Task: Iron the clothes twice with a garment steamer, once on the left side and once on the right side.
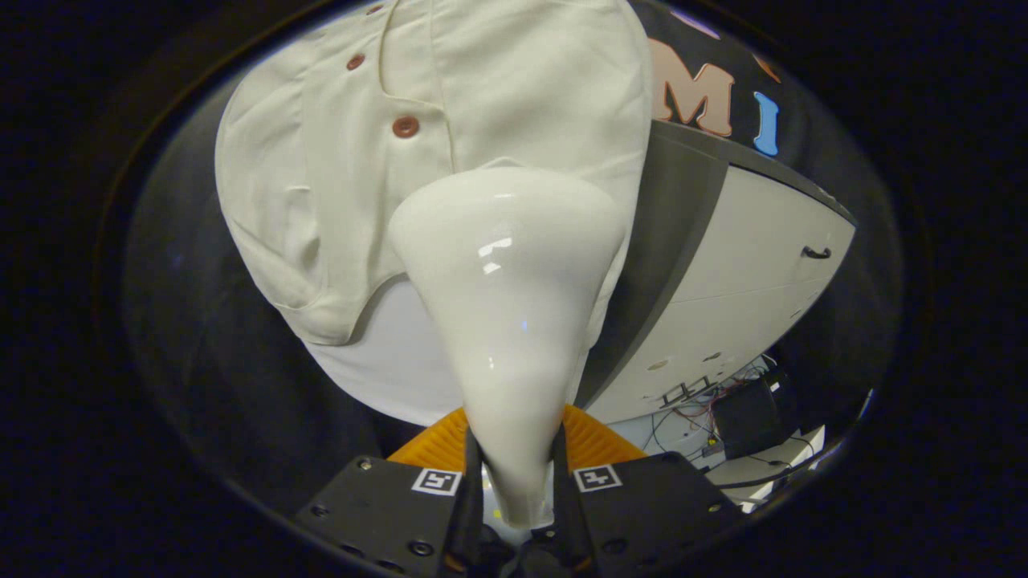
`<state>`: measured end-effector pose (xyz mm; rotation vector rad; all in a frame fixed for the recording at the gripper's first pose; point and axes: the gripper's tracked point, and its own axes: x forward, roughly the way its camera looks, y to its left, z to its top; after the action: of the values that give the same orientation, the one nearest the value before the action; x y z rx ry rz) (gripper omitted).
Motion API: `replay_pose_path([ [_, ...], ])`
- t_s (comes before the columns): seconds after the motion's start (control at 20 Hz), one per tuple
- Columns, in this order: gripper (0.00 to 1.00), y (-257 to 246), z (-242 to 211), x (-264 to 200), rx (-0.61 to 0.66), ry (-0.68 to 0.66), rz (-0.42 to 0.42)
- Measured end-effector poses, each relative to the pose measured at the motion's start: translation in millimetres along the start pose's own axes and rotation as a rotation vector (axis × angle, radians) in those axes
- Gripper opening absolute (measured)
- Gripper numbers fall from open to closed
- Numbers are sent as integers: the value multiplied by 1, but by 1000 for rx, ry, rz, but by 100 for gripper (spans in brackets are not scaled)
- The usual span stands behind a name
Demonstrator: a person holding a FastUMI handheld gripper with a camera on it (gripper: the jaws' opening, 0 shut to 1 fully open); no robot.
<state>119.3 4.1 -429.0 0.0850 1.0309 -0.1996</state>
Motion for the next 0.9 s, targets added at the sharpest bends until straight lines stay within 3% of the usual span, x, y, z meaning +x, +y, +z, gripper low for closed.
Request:
replay_pose_path([
  [0.55, 37, -16, 23, -71, 34, -108, 16],
  [0.9, 36, -4, 65, -167, 21, -334, 74],
])
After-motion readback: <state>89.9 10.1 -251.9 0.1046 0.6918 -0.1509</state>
